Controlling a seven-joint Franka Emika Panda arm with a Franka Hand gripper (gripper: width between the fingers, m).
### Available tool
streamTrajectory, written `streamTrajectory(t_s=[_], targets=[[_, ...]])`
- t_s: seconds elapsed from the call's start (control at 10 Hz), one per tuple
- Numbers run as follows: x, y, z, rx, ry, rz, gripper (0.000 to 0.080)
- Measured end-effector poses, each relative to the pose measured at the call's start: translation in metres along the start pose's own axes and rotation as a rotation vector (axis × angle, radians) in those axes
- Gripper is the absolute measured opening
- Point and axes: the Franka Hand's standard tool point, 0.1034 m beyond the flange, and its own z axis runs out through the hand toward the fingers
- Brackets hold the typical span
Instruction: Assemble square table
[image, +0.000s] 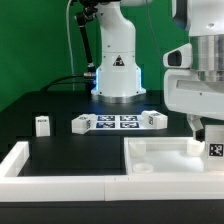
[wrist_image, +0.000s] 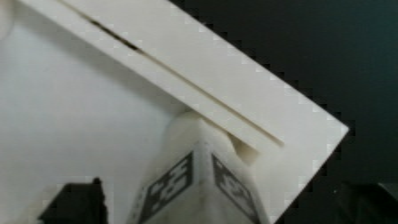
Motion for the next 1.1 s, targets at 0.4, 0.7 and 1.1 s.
streamTrajectory(t_s=[0.4, 0.7, 1.1], targets=[[0.0082, -0.0007, -0.0014, -0.005, 0.04, -0.333, 0.0649], [0.008, 0.0007, -0.0006, -0.006, 0.038, -0.241, 0.029], [0.0092, 0.0039, 0.0004, -0.013, 0.025, 0.129, 0.029]])
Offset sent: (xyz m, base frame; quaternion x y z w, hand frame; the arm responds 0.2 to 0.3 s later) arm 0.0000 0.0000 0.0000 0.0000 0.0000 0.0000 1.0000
